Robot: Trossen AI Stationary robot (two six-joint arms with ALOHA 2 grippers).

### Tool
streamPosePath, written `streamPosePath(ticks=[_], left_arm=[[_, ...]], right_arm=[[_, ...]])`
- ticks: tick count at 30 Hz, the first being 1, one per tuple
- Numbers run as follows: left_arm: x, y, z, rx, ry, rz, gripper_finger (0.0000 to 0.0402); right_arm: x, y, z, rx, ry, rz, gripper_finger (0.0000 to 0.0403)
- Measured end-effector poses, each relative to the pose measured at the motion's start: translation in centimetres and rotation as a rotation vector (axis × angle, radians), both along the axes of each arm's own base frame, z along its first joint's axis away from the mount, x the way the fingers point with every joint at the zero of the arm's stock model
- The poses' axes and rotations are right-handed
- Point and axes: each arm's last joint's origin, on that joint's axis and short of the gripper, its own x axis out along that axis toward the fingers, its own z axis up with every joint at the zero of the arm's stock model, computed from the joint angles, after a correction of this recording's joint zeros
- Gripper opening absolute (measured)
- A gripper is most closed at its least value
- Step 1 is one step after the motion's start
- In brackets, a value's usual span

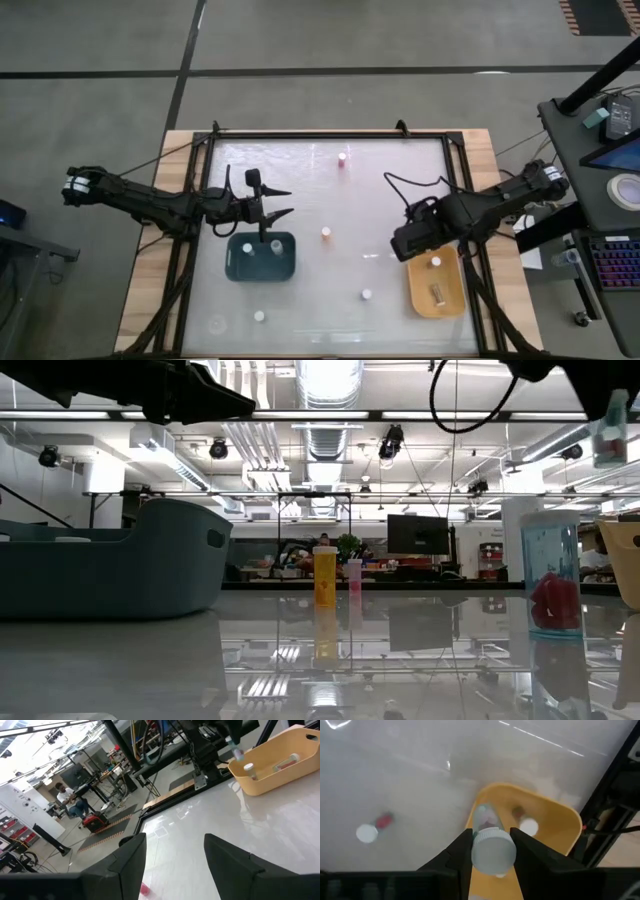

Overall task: Pick and place medicine bottles into bin by pill shape (circle, oval)
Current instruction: Put the blue bottled capsules into the yellow bin

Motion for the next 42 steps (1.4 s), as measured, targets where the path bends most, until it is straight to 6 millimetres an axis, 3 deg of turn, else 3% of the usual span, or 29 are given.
streamPosePath(ticks=[12,25,42], left_arm=[[0.0,0.0,0.0,-0.001,0.0,0.0,0.0184],[0.0,0.0,0.0,-0.001,0.0,0.0,0.0184],[0.0,0.0,0.0,-0.004,-0.001,0.0,0.0184]], right_arm=[[-1.2,2.1,-1.1,-0.017,0.04,0.036,0.0111],[-1.4,2.2,-1.6,-0.037,0.047,0.065,0.0111],[-2.3,1.8,-5.1,-0.004,-0.004,0.077,0.0111]])
